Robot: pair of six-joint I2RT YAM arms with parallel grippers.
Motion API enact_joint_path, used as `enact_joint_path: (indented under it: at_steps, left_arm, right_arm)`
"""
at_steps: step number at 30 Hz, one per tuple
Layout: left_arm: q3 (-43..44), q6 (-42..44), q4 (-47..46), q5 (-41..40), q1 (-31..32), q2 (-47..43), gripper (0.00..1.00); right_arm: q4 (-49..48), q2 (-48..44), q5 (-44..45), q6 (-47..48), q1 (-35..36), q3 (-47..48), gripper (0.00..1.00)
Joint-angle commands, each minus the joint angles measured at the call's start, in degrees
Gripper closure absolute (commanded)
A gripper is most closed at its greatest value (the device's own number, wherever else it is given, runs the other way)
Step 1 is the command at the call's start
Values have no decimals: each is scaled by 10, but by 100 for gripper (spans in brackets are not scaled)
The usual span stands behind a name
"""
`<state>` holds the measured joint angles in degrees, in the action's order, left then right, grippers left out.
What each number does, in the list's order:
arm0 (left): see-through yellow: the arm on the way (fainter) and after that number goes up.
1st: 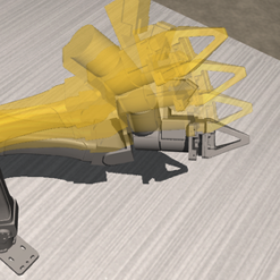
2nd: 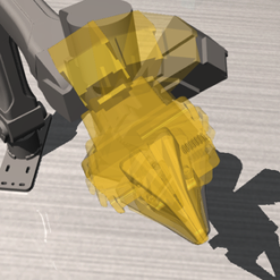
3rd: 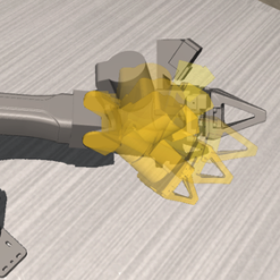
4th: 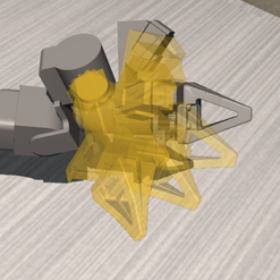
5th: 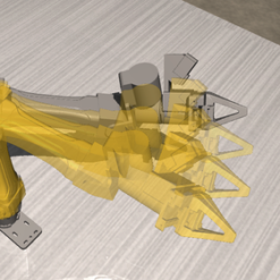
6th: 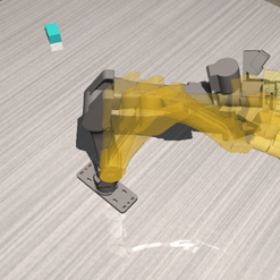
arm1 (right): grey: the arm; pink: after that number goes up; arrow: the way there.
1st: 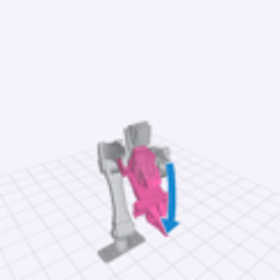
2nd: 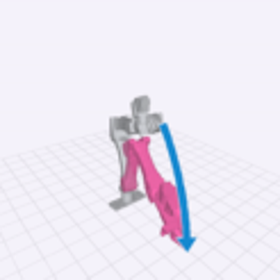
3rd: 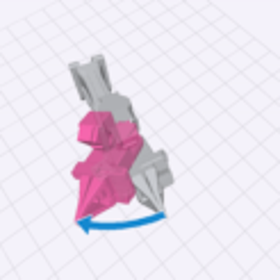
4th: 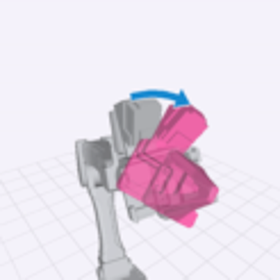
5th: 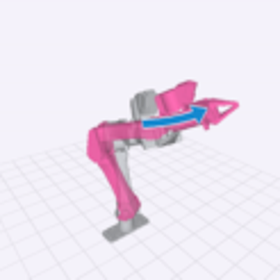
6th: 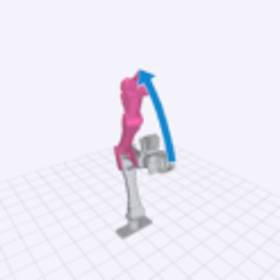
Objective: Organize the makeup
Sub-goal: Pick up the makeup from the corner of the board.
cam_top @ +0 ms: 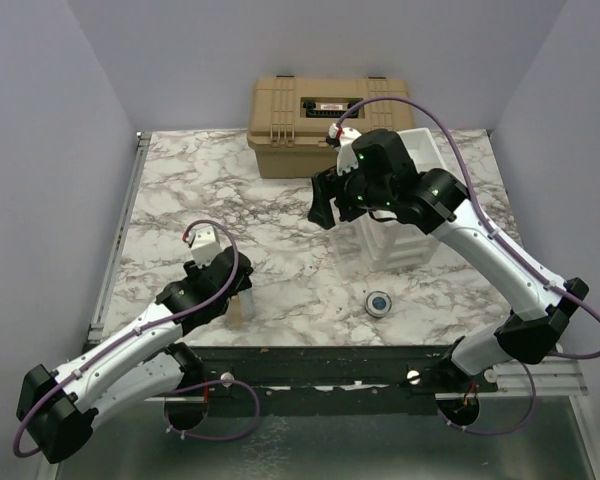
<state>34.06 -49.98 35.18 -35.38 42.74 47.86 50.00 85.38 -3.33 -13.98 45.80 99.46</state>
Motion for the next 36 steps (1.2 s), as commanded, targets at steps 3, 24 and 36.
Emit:
enact_joint_path:
  at_steps: [3,24,36]
  left_arm:
    - [-21,-72,48,-22,-7,-9,28]
    - [-119,-91,-33,80,-66,-37,44]
    - [-135,-84,-60,75,-75,-17,49]
  right_arm:
    - [-22,-16,18,0,-1,11,23]
    - [-33,-13,17,9,-1,-19,23]
    - [-42,-10,9,5,-1,-30,23]
